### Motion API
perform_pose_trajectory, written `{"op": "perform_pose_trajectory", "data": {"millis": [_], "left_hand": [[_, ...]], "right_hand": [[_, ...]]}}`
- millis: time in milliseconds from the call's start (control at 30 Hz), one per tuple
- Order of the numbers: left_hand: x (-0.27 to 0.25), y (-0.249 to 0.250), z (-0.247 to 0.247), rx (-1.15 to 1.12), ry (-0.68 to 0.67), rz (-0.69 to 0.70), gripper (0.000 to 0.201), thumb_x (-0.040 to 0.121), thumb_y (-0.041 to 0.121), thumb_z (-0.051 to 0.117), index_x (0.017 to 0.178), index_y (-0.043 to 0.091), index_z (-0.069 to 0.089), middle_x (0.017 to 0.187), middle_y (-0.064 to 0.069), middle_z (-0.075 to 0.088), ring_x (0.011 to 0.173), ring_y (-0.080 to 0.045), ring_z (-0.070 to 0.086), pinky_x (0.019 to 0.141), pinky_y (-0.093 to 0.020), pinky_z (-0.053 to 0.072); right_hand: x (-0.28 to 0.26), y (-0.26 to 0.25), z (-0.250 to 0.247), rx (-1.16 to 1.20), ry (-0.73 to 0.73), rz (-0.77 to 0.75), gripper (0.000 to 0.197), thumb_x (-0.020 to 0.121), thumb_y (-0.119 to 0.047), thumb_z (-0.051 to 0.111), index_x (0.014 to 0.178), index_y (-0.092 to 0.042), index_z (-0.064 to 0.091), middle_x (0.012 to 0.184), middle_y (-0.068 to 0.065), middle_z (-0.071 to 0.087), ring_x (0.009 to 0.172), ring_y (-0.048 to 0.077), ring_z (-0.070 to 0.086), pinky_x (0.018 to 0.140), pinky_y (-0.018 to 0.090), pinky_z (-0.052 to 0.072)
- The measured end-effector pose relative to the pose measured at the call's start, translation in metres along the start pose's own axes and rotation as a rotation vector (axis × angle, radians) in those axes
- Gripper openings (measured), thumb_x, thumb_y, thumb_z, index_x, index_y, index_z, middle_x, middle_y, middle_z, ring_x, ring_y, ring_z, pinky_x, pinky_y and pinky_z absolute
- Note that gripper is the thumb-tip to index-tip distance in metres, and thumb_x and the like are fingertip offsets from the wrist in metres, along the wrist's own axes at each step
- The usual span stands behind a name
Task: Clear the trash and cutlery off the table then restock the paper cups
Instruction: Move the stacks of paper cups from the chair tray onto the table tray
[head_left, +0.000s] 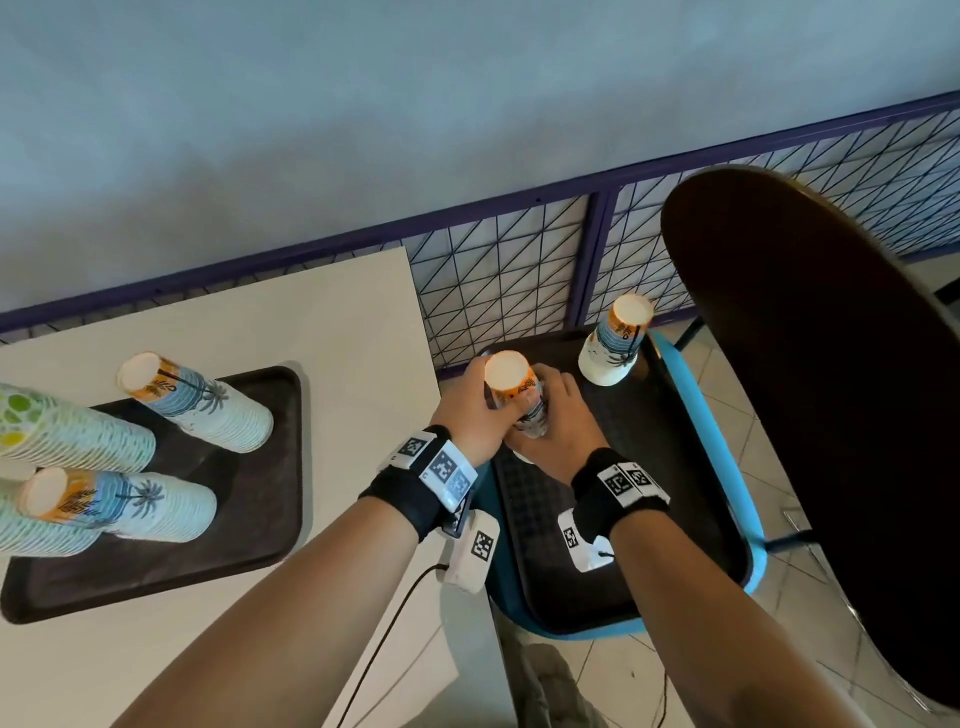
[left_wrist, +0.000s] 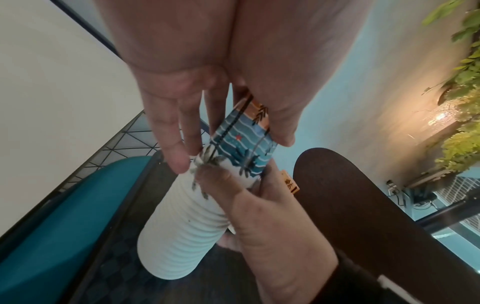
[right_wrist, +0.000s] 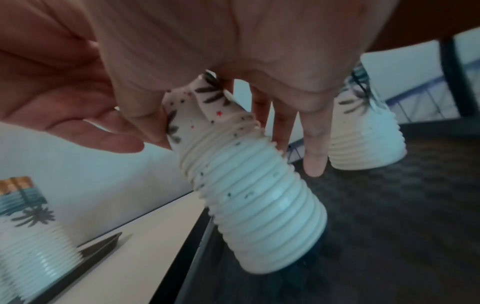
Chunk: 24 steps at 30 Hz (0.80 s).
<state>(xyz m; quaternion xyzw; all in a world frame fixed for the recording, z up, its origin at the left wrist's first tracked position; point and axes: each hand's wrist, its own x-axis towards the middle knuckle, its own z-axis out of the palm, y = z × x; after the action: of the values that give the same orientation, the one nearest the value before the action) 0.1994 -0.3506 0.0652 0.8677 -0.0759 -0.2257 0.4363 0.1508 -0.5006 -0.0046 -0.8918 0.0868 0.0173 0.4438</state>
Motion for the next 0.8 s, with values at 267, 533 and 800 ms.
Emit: {"op": "perform_pose_trajectory", "data": {"millis": [267,533,800], "left_hand": [[-0.003,-0.004,-0.002,-0.139,-0.030,-0.029,0.087,0.067,0.078,0.066,0.138,0.031,0.048,0.126,0.002,0.066,0.113,-0.018,0.066,0.090,-0.051,0.061],[-0.011,-0.009,0.004,-0.301,-0.078,-0.073,0.087,0.074,0.046,0.088,0.147,0.039,0.041,0.122,0.011,0.067,0.109,-0.013,0.070,0.088,-0.041,0.061],[-0.022,-0.006,0.006,-0.558,-0.093,-0.051,0.045,0.075,0.014,0.090,0.112,0.030,0.070,0.112,-0.003,0.079,0.106,-0.024,0.075,0.088,-0.044,0.062]], "right_hand": [[-0.005,0.021,0.016,0.080,-0.006,0.180,0.093,0.060,-0.059,0.083,0.139,-0.041,0.037,0.125,-0.006,0.054,0.119,0.016,0.046,0.103,0.043,0.049],[-0.012,0.007,0.007,0.302,0.031,0.137,0.079,0.064,-0.043,0.087,0.132,-0.042,0.047,0.122,-0.012,0.066,0.116,0.009,0.062,0.098,0.038,0.055],[-0.031,-0.035,-0.014,0.466,-0.050,-0.118,0.074,0.077,-0.008,0.083,0.134,-0.038,0.046,0.130,-0.011,0.062,0.121,0.002,0.061,0.101,0.025,0.051]]}}
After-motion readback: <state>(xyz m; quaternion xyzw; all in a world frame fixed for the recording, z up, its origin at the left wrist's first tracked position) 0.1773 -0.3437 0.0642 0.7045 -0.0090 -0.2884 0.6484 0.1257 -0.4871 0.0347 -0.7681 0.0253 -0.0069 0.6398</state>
